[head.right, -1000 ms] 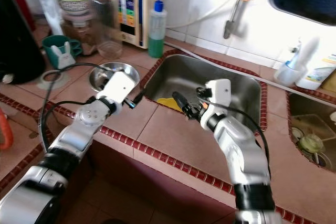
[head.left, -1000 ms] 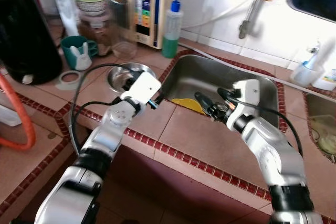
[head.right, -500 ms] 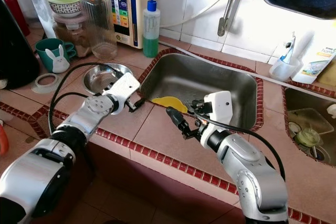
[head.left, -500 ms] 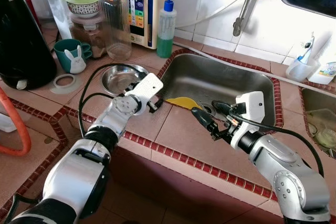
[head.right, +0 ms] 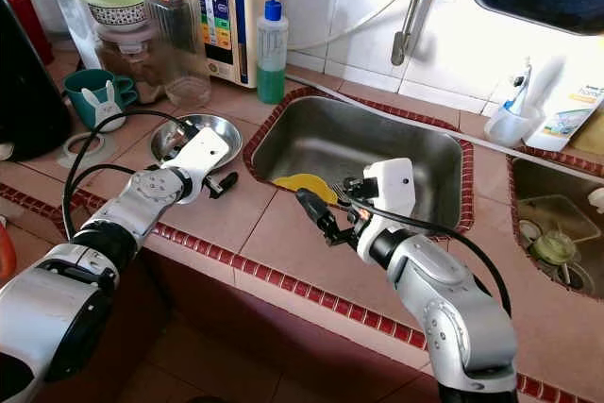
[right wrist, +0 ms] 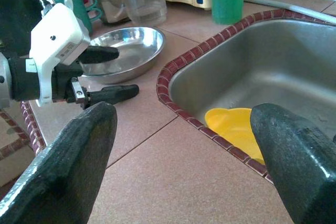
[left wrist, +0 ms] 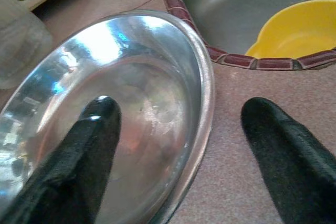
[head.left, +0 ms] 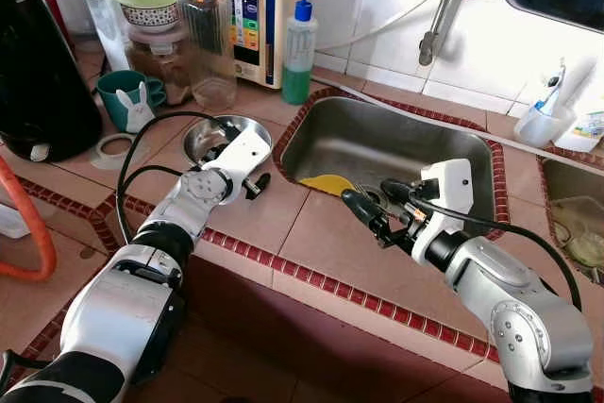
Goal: Kitchen organization
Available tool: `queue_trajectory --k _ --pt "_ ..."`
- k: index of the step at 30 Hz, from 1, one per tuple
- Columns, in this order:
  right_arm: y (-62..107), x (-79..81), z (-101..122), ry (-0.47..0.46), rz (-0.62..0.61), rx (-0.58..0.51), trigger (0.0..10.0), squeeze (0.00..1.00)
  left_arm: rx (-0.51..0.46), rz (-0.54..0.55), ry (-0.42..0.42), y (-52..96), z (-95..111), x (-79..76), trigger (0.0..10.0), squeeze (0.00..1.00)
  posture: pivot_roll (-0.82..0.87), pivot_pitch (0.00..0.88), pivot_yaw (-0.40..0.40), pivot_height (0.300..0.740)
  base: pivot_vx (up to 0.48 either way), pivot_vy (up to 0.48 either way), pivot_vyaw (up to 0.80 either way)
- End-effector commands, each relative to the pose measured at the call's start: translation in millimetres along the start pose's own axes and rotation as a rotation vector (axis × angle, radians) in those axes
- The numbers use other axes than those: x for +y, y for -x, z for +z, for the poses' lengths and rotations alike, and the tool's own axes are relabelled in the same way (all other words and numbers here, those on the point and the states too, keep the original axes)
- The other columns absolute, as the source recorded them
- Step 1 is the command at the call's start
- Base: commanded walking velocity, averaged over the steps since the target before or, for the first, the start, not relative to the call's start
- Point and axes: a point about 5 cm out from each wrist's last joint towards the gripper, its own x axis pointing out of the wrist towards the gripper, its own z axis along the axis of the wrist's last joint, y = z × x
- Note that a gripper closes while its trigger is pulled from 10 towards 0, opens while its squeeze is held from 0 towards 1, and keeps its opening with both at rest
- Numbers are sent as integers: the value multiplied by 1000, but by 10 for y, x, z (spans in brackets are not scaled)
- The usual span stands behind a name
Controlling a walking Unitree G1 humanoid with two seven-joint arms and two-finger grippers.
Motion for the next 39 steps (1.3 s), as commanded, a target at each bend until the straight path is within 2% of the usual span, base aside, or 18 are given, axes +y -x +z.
queue_trajectory --k 1,32,39 --pt "3 -5 32 3 -10 -7 10000 0 82 -75 -10 5 -181 -109 0 0 176 0 -25 740 0 0 0" --pt "-44 -75 37 4 -45 -3 10000 0 53 -76 -25 7 -144 -93 0 0 181 0 -31 740 0 0 0" --pt "-55 -87 38 4 -49 -3 10000 0 7 18 -64 14 -102 -29 0 0 185 0 -36 740 0 0 0"
